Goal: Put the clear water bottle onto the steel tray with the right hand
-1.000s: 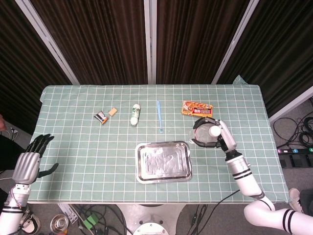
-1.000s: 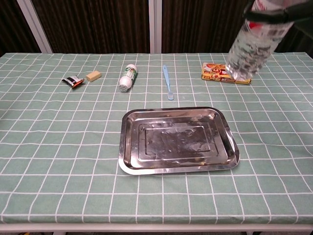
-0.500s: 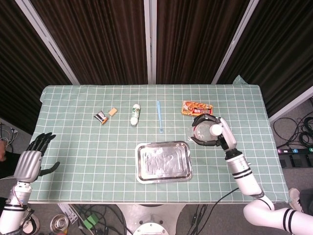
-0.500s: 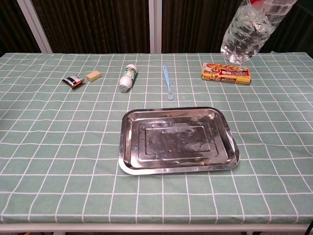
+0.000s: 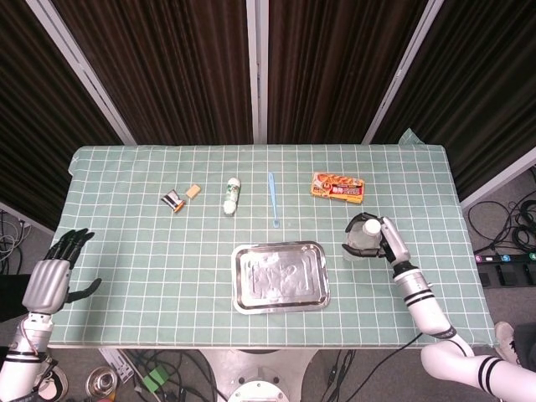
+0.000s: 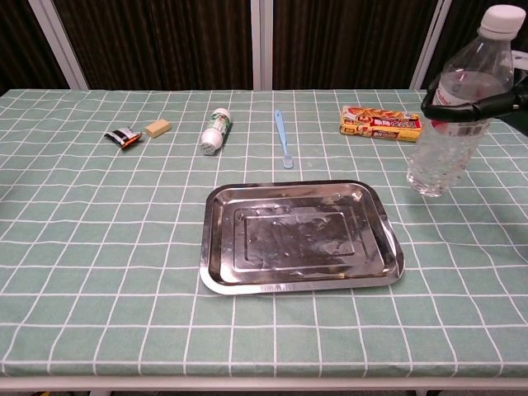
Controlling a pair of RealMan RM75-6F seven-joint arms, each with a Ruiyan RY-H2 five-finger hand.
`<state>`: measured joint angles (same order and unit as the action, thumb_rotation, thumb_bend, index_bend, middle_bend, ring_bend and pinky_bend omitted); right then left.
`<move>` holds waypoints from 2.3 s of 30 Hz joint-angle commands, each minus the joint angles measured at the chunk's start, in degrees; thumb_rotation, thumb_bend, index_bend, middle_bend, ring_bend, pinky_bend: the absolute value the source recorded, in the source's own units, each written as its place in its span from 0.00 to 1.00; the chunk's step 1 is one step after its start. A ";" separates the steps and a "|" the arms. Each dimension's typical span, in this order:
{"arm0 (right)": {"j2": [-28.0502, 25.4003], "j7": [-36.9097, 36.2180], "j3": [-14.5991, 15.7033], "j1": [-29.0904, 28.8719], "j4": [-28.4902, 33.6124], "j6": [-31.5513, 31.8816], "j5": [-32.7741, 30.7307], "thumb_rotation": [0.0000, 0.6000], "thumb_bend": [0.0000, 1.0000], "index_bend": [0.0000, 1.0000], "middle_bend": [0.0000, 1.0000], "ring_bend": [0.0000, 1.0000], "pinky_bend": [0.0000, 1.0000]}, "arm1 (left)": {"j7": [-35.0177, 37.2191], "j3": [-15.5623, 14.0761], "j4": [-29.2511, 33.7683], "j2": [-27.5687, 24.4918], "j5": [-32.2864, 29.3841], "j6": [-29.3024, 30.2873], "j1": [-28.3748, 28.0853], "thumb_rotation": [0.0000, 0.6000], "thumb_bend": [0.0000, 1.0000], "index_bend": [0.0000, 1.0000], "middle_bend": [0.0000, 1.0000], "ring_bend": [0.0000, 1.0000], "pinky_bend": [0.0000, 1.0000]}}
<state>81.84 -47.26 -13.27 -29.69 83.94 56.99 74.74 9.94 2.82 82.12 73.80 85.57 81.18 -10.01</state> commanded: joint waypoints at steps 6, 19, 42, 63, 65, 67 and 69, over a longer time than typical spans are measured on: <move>6.28 6.46 -5.51 -9.32 6.49 -4.42 -0.60 1.00 0.13 0.64 0.51 0.34 0.36 | -0.40 -0.11 -0.20 0.09 -0.70 -0.02 0.47 1.00 0.26 0.16 0.18 0.09 0.19; -5.48 5.07 -3.58 -1.59 11.16 0.83 0.20 1.00 0.13 0.64 0.52 0.34 0.36 | 1.18 -0.25 -1.63 1.17 -0.22 -1.22 -0.29 1.00 0.26 0.16 0.18 0.09 0.19; 4.36 7.82 -2.54 -6.63 8.95 -4.05 -0.99 1.00 0.13 0.64 0.52 0.34 0.36 | -0.43 -0.34 0.39 0.09 -0.14 0.77 0.71 1.00 0.26 0.16 0.18 0.09 0.19; 14.42 -1.06 0.93 -8.75 -1.52 -8.69 2.19 1.00 0.10 0.64 0.49 0.32 0.34 | 2.47 -0.11 -2.01 -0.30 -1.27 1.24 2.12 1.00 0.26 0.16 0.18 0.09 0.19; 13.88 -1.94 1.61 -8.60 -1.99 -8.59 3.52 1.00 0.07 0.61 0.47 0.29 0.33 | 2.74 -0.03 -2.25 -0.08 -1.37 1.05 2.06 1.00 0.26 0.16 0.18 0.09 0.19; 13.50 -2.17 2.08 -8.55 -2.41 -8.31 4.49 1.00 0.04 0.59 0.46 0.27 0.31 | 2.85 0.03 -2.41 0.06 -1.41 0.90 1.99 1.00 0.26 0.16 0.18 0.09 0.19; 12.84 -2.77 2.65 -8.59 -2.55 -8.31 5.58 1.00 0.03 0.56 0.44 0.25 0.29 | 2.72 0.02 -2.59 0.20 -1.19 1.01 1.96 1.00 0.26 0.16 0.18 0.09 0.19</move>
<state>95.07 -49.66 -10.99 -38.30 81.60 48.62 79.86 12.68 2.84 79.56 73.98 84.36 82.18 -8.04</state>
